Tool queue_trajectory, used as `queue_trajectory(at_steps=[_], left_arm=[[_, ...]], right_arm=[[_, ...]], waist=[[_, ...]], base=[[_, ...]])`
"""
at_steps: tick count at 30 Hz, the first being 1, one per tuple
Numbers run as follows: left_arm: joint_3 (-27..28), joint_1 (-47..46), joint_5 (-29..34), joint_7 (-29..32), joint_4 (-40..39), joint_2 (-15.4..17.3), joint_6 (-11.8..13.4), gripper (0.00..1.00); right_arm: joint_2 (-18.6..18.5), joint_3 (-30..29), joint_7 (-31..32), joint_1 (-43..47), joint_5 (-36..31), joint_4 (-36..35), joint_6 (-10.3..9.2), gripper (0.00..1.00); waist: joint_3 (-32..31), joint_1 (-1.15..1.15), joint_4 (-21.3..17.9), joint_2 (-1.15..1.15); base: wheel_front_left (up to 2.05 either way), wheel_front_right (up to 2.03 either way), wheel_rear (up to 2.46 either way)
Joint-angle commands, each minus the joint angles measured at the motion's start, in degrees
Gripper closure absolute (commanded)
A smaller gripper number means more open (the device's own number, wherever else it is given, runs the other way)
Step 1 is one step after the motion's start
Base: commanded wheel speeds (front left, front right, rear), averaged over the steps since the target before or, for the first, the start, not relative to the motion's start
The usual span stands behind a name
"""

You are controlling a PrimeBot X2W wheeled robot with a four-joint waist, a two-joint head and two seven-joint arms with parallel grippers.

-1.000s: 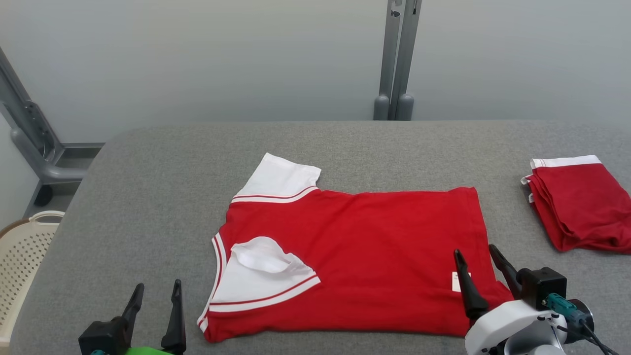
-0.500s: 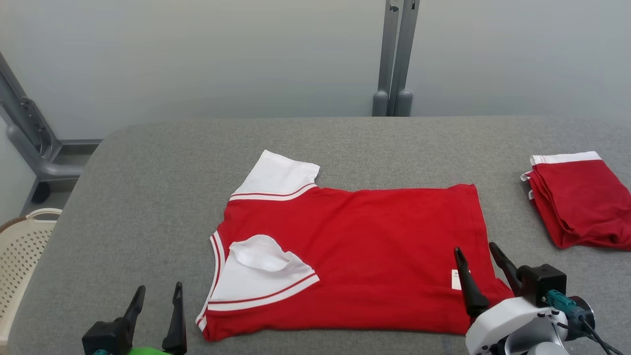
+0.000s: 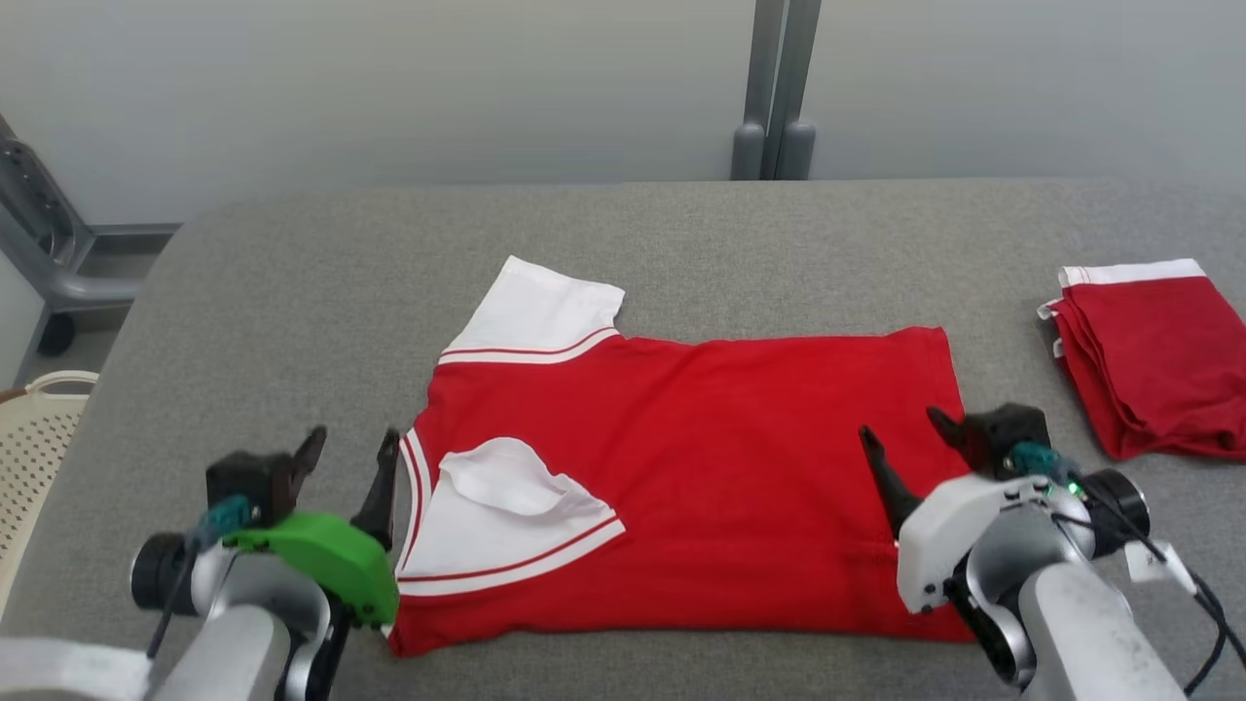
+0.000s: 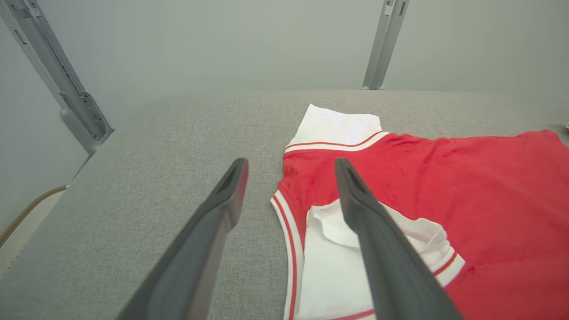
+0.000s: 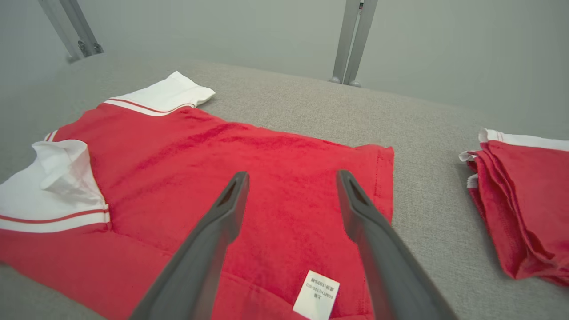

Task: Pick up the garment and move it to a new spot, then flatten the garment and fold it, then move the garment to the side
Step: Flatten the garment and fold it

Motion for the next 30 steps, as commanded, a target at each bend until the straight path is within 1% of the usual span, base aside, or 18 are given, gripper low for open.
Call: queue_trajectory(at_steps=[1, 4, 7, 9, 10, 12, 18, 22, 24, 27, 30], left_arm=[[0.05, -1.97, -0.11, 0.48, 0.33, -0.05, -0.46, 0.00], [-0.64, -8.61, 0.36, 3.20, 2.31, -0.59, -1.49, 0.00], [-1.22, -14.99, 1.42, 5.14, 5.00, -0.83, -2.21, 0.00], [-1.26, -19.34, 1.58, 5.96, 6.81, -1.57, -2.29, 0.00], [-1.92, -23.25, 2.28, 6.83, 8.78, -1.93, -2.87, 0.00], [-2.43, -27.00, 2.81, 8.09, 10.87, -2.34, -3.34, 0.00], [-3.73, -37.35, 4.17, 11.72, 17.31, -3.12, -4.60, 0.00], [-4.95, -42.77, 5.01, 15.24, 21.40, -3.30, -5.31, 0.00], [-5.33, -45.03, 4.78, 18.08, 23.57, -3.76, -5.29, 0.00], [-5.92, -48.57, 5.36, 20.40, 26.07, -4.04, -5.35, 0.00], [-6.40, -51.61, 5.84, 22.81, 28.38, -4.25, -4.75, 0.00]], right_arm=[[-0.87, 0.12, 1.15, -1.31, 0.18, -0.20, -0.07, 0.00], [-3.67, 2.11, 9.05, -6.37, 1.84, -1.30, -0.07, 0.00], [-6.62, 2.70, 15.36, -11.43, 2.78, -2.50, -0.07, 0.00], [-8.19, 3.61, 19.32, -14.20, 3.80, -3.09, -0.04, 0.00], [-9.89, 4.15, 22.99, -16.84, 4.69, -3.53, -0.06, 0.00], [-11.66, 4.93, 25.99, -19.39, 5.29, -4.07, -0.07, 0.00], [-16.37, 8.54, 32.26, -26.11, 7.64, -4.71, -0.08, 0.00], [-19.23, 10.93, 34.82, -30.54, 9.05, -4.63, -0.07, 0.00], [-20.40, 11.97, 35.66, -32.67, 9.64, -4.49, -0.07, 0.00], [-22.00, 13.64, 36.44, -35.42, 10.64, -4.38, -0.08, 0.00], [-23.46, 15.87, 37.37, -38.05, 11.18, -4.34, -0.08, 0.00]], waist=[[2.00, 0.00, -0.72, 0.00], [5.42, 0.00, -1.53, 0.00], [8.76, 0.00, -2.37, 0.00], [10.94, 0.00, -2.84, 0.00], [13.08, 0.00, -3.43, 0.00], [15.26, 0.00, -3.95, 0.00], [21.04, 0.00, -5.72, 0.00], [24.31, 0.00, -6.74, 0.00], [25.75, 0.00, -7.08, 0.00], [27.64, 0.00, -7.47, 0.00], [29.37, 0.00, -8.00, 0.00]], base=[[0.00, 0.00, 0.00], [0.00, 0.00, 0.00], [0.00, 0.00, 0.00], [0.00, 0.00, 0.00], [0.00, 0.00, 0.00], [0.00, 0.00, 0.00], [0.00, 0.00, 0.00], [0.00, 0.00, 0.00], [0.00, 0.00, 0.00], [0.00, 0.00, 0.00], [0.00, 0.00, 0.00]])
